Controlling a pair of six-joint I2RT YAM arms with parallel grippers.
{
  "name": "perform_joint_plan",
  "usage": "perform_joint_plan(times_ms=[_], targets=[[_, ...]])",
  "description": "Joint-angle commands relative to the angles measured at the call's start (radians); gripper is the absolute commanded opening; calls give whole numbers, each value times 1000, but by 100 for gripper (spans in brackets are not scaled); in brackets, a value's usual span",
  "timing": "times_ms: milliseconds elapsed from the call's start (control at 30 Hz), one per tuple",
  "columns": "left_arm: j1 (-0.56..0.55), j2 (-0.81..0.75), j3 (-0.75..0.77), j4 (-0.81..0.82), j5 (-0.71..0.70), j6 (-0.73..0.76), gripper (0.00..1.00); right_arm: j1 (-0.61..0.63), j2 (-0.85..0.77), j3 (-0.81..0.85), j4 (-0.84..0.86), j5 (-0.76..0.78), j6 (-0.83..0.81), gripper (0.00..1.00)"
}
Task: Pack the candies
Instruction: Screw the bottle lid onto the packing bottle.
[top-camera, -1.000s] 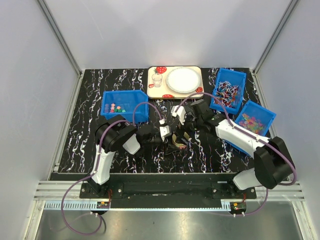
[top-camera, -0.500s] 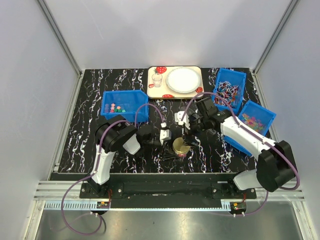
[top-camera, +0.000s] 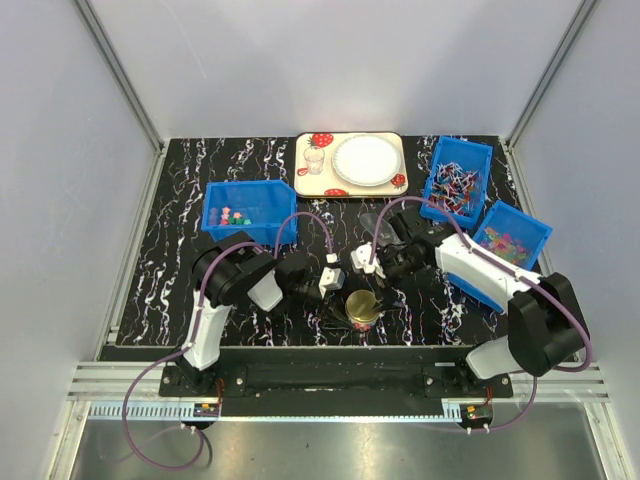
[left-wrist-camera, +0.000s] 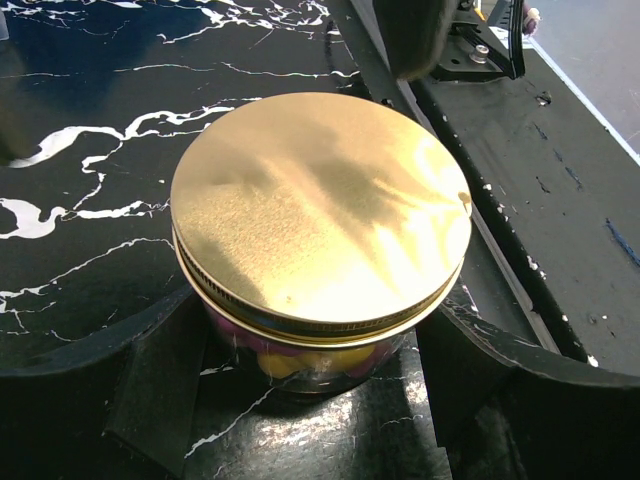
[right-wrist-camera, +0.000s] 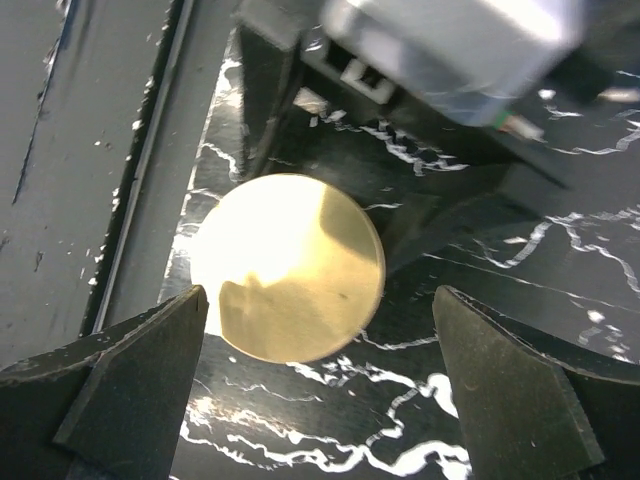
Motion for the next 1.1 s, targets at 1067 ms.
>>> perform_joint_plan(times_ms=[1067], targets=[[4, -14, 11, 385, -58, 5, 70, 104, 39, -34, 125, 135, 117, 86]])
